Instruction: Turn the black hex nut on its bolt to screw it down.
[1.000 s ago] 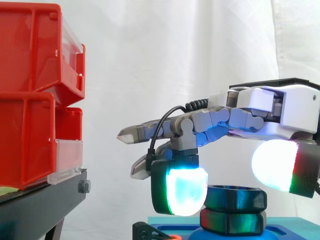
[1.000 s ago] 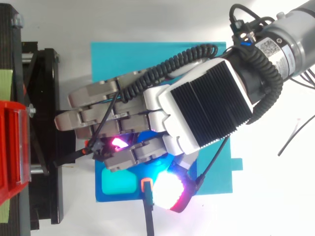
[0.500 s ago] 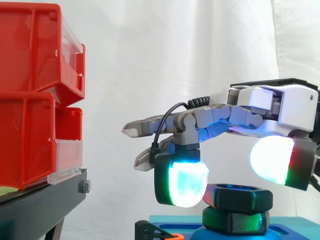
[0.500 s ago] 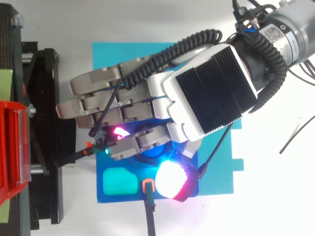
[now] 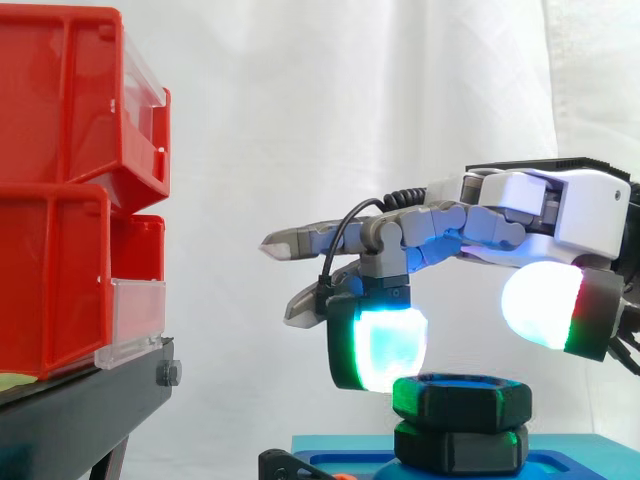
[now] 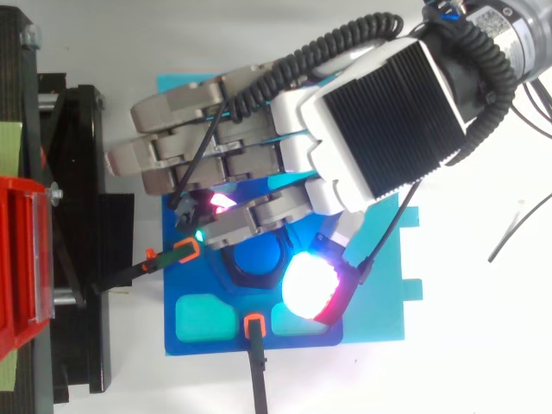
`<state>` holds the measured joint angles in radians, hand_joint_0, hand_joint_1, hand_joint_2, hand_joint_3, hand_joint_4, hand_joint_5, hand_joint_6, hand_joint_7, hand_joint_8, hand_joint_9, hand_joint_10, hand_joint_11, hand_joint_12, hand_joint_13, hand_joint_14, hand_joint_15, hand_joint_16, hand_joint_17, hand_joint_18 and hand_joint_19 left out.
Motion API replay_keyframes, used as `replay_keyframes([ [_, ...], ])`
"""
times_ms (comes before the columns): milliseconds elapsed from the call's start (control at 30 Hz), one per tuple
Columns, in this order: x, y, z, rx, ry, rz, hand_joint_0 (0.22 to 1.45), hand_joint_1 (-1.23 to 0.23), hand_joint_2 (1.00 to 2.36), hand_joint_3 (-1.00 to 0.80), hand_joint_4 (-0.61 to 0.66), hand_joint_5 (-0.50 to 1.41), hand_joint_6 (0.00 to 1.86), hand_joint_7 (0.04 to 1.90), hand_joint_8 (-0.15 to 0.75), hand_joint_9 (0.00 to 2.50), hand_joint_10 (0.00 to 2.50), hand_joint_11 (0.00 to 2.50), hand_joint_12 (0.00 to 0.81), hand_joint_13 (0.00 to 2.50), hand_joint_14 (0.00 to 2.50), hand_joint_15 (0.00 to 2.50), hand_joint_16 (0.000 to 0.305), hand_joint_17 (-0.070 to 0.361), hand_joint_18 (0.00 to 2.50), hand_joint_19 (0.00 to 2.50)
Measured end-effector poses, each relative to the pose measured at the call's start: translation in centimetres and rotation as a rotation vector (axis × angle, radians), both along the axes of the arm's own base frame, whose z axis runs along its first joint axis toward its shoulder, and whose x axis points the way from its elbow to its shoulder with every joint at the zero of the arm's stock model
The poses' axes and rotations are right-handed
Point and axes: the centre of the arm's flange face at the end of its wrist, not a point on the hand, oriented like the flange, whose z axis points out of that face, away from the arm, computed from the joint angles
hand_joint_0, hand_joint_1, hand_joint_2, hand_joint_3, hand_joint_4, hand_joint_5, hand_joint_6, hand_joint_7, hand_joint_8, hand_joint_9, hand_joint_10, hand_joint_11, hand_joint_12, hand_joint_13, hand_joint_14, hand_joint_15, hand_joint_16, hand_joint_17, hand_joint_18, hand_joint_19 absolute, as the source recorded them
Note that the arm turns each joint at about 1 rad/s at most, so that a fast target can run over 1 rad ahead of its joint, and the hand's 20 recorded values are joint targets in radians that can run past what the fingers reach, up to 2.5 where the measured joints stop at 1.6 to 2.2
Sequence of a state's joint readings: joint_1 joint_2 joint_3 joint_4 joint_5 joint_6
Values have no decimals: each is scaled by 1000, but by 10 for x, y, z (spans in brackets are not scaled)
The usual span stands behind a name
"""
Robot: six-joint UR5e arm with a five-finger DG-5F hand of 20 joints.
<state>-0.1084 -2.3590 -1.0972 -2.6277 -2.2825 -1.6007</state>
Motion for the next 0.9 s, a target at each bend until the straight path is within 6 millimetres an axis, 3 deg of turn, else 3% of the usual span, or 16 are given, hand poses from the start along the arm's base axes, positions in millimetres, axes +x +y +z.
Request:
replay_keyframes([
  [433, 5, -8, 28, 28, 7, 17, 515, -164, 1000, -500, 220, -71, 509, 1478, 305, 622, 7, 182, 338, 301, 0, 15, 45, 100, 131, 215],
  [667, 13, 6, 40, 37, 21, 10, 516, -166, 1000, -500, 220, -72, 500, 1471, 304, 619, 7, 183, 341, 303, 0, 22, 45, 101, 132, 220],
  [900, 16, 30, 25, 50, 43, -22, 517, -171, 1000, -500, 219, -73, 501, 1462, 304, 622, 7, 185, 341, 313, 0, 22, 45, 101, 136, 225],
])
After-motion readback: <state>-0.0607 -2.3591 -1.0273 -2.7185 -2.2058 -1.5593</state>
